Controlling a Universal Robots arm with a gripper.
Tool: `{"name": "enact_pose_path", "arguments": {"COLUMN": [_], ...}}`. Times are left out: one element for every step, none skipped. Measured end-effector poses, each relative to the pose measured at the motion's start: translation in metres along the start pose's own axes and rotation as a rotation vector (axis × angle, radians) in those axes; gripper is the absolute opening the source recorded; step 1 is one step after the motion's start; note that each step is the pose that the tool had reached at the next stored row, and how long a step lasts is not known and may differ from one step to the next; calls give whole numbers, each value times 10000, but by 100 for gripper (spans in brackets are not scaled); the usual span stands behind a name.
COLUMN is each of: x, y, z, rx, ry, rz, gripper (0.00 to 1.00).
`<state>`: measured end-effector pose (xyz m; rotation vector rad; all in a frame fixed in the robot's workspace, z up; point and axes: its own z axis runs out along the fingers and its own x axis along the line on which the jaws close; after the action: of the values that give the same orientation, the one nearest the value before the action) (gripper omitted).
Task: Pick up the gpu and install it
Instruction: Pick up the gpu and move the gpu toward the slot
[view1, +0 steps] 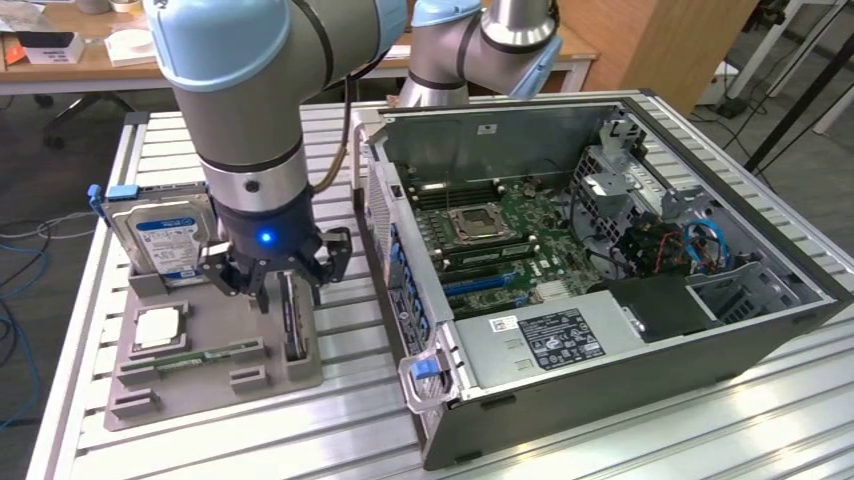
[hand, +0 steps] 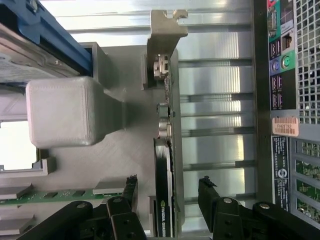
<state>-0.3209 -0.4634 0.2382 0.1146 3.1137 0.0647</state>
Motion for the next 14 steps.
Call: {"name": "enact_pose_path", "arguments": {"x": [1, 2, 2, 2, 2, 2, 2, 1, 2, 2, 2, 2, 2, 2], "y": [13, 17, 17, 17, 17, 17, 17, 17, 17, 17, 17, 17, 17, 17], "z": [5, 7, 7, 7, 7, 7, 7, 7, 7, 7, 7, 7, 7, 7], "rx": [0, 0, 0, 0, 1, 2, 1, 2, 2, 2, 1, 2, 2, 1], "ry": [0, -1, 0, 0, 0, 1, 1, 1, 1, 1, 1, 1, 1, 1], "rz": [0, 1, 1, 0, 0, 0, 0, 0, 0, 1, 0, 0, 0, 0], "gripper": [60, 60, 60, 60, 60, 60, 59, 59, 53, 53, 46, 46, 44, 44]}}
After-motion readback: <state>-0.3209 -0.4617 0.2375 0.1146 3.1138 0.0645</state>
